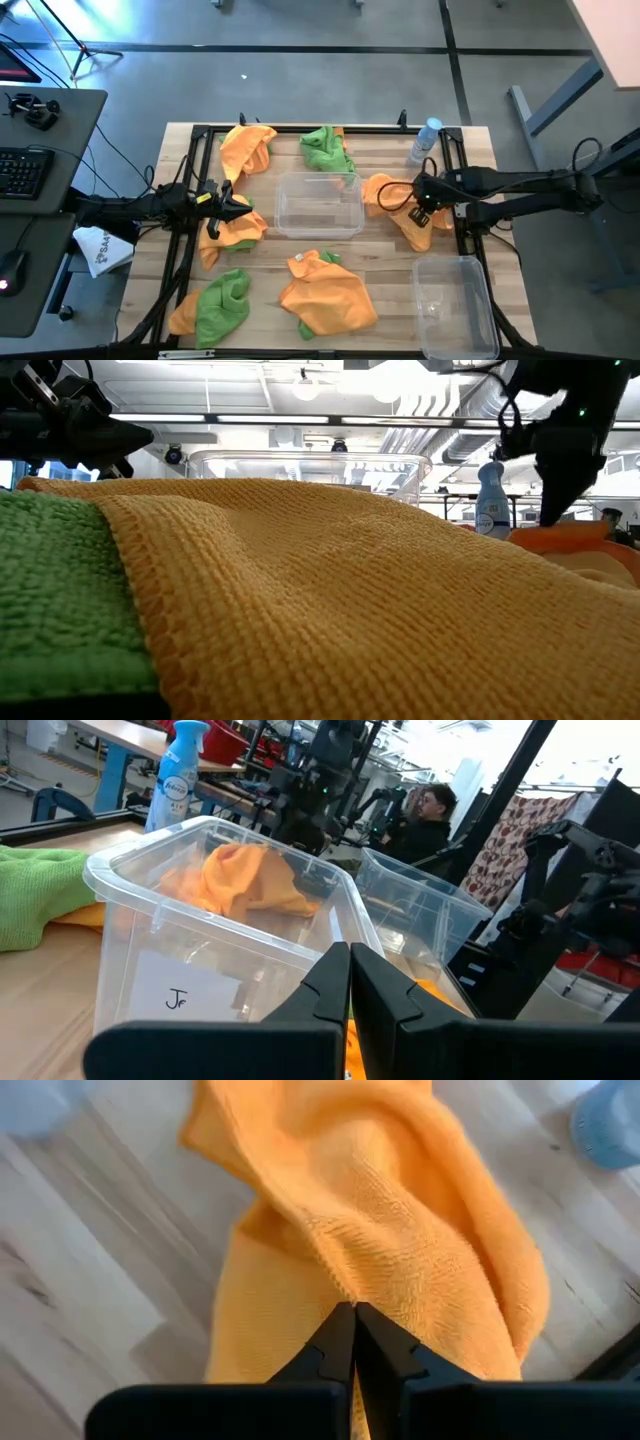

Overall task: Sort microfiber towel by color & place in baskets
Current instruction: Put the yellow microfiber cloth into the top transparent bin

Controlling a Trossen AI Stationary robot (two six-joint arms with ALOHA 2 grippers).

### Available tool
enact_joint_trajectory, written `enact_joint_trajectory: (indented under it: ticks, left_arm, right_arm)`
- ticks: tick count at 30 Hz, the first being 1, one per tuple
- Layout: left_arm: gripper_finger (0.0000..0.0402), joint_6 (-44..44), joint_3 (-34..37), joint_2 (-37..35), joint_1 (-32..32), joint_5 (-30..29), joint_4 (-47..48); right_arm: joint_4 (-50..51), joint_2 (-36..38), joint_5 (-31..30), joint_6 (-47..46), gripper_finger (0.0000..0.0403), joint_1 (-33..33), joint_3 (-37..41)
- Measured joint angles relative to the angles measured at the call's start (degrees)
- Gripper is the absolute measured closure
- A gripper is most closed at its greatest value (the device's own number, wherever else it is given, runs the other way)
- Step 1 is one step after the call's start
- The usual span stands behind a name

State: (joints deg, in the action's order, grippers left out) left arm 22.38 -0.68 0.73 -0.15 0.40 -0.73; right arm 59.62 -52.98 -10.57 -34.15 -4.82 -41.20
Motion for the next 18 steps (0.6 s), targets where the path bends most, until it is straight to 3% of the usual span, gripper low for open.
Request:
enact_joint_trajectory:
  ticks: [5,10,18]
  left_arm:
    - [0.0401,0.0,0.0,0.0,0.0,0.0,0.0]
    - [0.0402,0.0,0.0,0.0,0.0,0.0,0.0]
    - [0.0401,0.0,0.0,0.0,0.0,0.0,0.0]
  right_arm:
    - [1.7,4.7,-3.2,-0.5,0.0402,0.0,-6.8]
    - [1.8,7.0,-9.4,2.1,0.0402,0.0,-18.9]
    - [-8.3,4.5,-13.3,15.1,0.0403,0.0,-37.9]
